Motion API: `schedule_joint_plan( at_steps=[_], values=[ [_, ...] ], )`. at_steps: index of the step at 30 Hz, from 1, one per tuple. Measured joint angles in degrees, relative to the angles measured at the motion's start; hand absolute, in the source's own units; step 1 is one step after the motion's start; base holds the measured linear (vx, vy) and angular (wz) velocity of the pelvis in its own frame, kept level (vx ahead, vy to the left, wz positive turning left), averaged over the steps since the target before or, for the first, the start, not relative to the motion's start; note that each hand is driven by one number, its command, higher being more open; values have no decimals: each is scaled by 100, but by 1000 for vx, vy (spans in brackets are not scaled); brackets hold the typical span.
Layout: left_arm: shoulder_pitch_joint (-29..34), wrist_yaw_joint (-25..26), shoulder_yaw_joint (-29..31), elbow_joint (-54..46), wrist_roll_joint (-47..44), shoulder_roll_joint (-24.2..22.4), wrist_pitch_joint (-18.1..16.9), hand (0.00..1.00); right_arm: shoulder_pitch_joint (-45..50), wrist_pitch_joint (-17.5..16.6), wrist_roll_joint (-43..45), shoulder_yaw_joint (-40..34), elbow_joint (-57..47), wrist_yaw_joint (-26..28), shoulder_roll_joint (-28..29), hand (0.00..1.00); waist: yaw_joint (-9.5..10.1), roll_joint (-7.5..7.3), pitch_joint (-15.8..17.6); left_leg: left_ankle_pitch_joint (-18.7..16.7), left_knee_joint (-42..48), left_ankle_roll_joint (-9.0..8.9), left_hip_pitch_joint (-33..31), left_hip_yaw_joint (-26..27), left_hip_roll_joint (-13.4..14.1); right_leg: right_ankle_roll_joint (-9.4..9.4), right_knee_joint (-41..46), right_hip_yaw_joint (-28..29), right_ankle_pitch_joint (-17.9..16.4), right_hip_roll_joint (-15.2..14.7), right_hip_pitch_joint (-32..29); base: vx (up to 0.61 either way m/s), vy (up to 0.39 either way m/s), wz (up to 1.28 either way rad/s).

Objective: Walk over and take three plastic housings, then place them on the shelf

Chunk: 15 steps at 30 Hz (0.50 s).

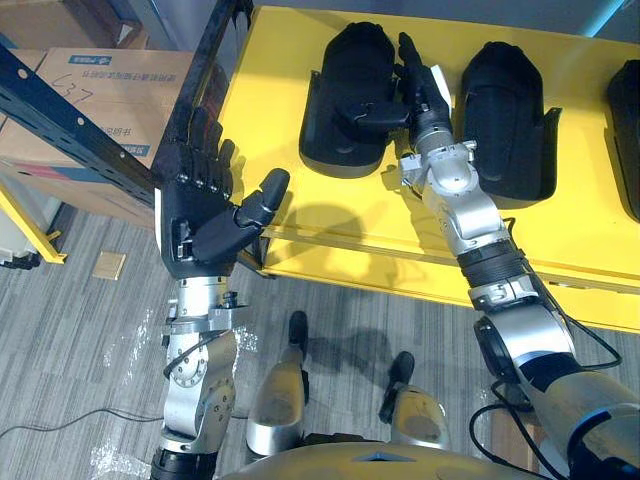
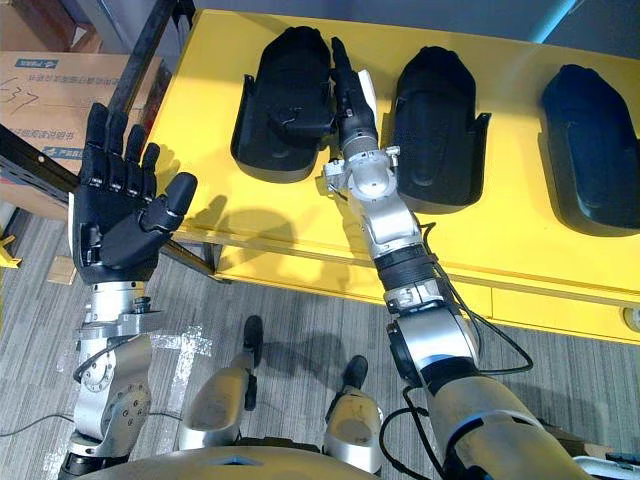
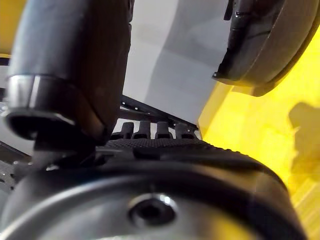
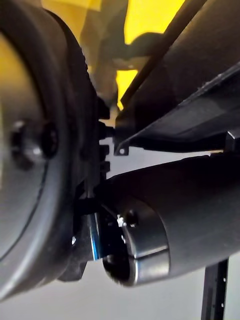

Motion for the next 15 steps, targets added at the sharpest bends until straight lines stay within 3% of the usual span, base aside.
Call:
schedule_joint_plan(
  at_steps=[9,15],
  values=[
    [0,10,-172,33,1,1,0,100,-123,-132,-11,23,63,-334,-1,100,-11,0,0,-13,0,-17,-1,20,3,5,-13,12,5,1,-5,0,0,0],
    [0,52,-191,46,22,34,-2,100,1066,-377,-39,-78,-2857,-481,2,100,-117,-24,-18,-36,1,-12,167,299,53,70,-110,256,61,6,46,15,-18,-19]
  ],
)
